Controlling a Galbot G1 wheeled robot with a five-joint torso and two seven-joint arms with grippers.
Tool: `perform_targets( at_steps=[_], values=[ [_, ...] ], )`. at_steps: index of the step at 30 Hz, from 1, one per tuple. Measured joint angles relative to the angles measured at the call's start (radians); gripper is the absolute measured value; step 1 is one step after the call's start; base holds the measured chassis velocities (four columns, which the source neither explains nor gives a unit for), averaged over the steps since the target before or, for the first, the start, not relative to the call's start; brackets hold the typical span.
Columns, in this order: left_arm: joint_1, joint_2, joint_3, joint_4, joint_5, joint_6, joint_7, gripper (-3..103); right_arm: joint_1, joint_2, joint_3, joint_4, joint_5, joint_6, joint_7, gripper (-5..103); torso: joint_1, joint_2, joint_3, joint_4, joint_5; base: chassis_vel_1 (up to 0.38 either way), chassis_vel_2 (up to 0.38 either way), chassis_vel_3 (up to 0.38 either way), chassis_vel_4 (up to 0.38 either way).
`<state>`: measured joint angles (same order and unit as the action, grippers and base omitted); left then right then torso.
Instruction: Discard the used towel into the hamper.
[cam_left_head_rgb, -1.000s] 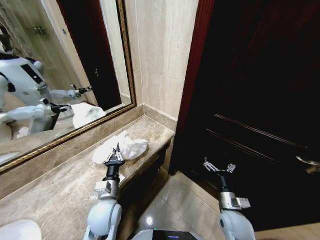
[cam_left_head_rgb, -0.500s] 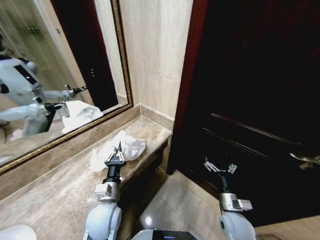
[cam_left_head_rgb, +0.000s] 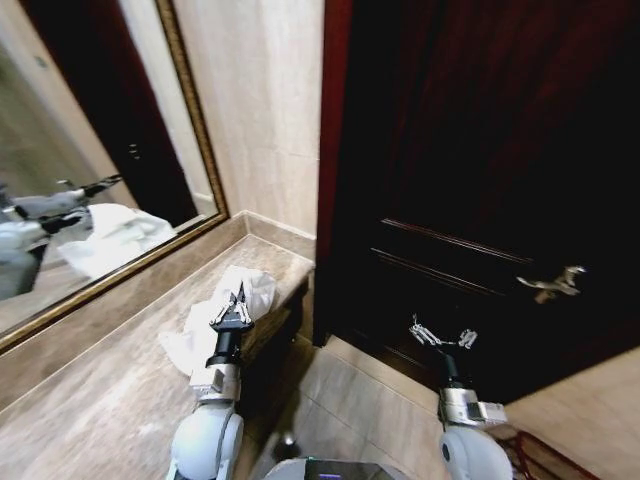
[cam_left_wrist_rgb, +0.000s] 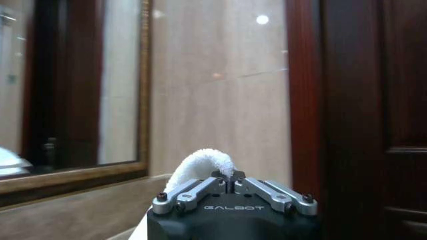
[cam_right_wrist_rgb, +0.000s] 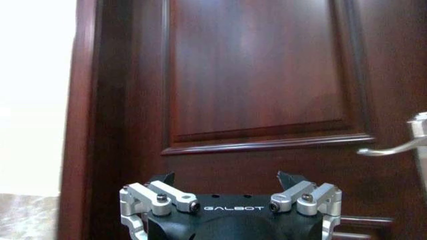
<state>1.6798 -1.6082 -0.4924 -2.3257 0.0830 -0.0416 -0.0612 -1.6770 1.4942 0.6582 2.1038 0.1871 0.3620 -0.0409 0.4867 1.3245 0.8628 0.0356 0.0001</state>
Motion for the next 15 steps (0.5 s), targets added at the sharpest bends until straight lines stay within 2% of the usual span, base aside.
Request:
perform_targets(
  at_steps=[15],
  values=[
    [0.006,0.000,0.013,0.026,0.005,-0.030,0.012,2,-0.007,0.004,-0.006,0.003,-0.025,0.013,-0.010,100,0.000,0.000,0.000,-0.0001,-0.0001,-0.128,-0.129,-0.130,-0.128]
  ],
)
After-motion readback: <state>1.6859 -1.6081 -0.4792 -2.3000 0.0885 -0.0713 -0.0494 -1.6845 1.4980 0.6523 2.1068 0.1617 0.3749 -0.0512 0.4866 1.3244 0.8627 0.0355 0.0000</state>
